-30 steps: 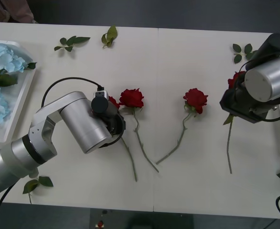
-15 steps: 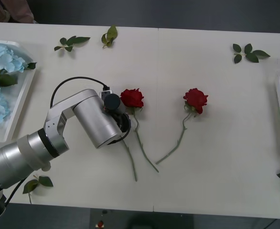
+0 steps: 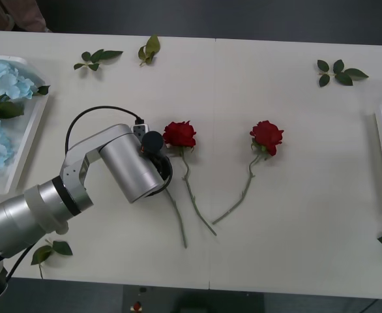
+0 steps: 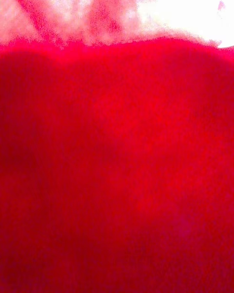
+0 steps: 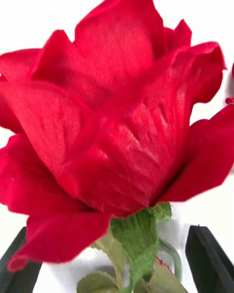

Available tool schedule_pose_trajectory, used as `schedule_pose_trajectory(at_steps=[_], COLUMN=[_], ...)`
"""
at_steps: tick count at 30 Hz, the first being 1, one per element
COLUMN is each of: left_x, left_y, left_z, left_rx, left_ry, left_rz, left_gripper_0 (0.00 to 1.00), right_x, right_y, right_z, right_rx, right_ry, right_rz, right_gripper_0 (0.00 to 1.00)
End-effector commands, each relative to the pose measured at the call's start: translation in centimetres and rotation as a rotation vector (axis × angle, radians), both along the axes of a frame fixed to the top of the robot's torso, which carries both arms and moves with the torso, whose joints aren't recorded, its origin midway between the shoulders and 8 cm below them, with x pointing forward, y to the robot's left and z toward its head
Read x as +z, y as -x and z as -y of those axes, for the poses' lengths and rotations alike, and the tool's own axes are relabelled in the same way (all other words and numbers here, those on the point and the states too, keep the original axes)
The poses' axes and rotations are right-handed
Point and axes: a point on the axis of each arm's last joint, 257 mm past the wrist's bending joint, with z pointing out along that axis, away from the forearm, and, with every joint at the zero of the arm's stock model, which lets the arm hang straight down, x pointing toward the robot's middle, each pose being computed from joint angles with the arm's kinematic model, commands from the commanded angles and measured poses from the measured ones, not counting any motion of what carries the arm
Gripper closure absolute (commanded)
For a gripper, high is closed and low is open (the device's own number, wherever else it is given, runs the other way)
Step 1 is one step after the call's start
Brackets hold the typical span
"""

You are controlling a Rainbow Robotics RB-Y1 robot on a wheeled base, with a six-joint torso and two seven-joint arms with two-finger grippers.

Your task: Put the red flowers into the right box and the blue flowers into the left box

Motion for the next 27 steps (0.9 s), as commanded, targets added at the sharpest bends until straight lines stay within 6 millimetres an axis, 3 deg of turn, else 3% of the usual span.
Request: schedule_pose_trajectory(at_steps=[1, 6, 10, 12, 14, 16, 22, 24, 25, 27], left_x=[0.6, 0.4, 0.4, 0.4, 0.4, 0.4, 0.6, 0.8, 0.9, 1.5], left_y=[-0.1, 0.0, 0.0, 0.0, -0.1, -0.1, -0.3, -0.6, -0.7, -1.2], left_z=[1.9, 1.7, 1.8, 1.8, 1.8, 1.7, 1.6, 1.3, 1.1, 1.0], left_rx=[-0.034, -0.046, -0.048, -0.047, -0.045, -0.045, -0.045, -0.043, -0.043, -0.043], left_ry=[-0.002, -0.023, -0.025, -0.025, -0.022, -0.026, -0.031, -0.042, -0.048, -0.052], left_rz=[0.026, 0.034, 0.034, 0.036, 0.037, 0.036, 0.047, 0.061, 0.068, 0.084], left_gripper_0=[0.23, 0.34, 0.53, 0.68, 0.92, 0.98, 1.00, 1.00, 1.00, 1.00], right_x=[0.4, -1.8, -4.1, -5.1, -6.2, -6.8, -7.3, -7.3, -7.4, -7.4], right_y=[-0.9, -2.1, -2.8, -3.0, -3.1, -3.3, -3.9, -3.9, -3.9, -3.9], right_z=[4.1, 7.3, 9.0, 9.5, 9.6, 9.5, 9.1, 9.0, 9.0, 8.9], right_rx=[0.059, 0.059, 0.055, 0.042, 0.034, 0.035, 0.045, 0.048, 0.050, 0.052], right_ry=[0.084, 0.129, 0.146, 0.142, 0.135, 0.133, 0.139, 0.140, 0.142, 0.141], right_rz=[0.036, 0.057, 0.063, 0.068, 0.068, 0.071, 0.079, 0.077, 0.076, 0.074], right_gripper_0=[1.00, 1.00, 1.00, 1.00, 1.00, 1.00, 0.99, 0.91, 0.76, 0.32])
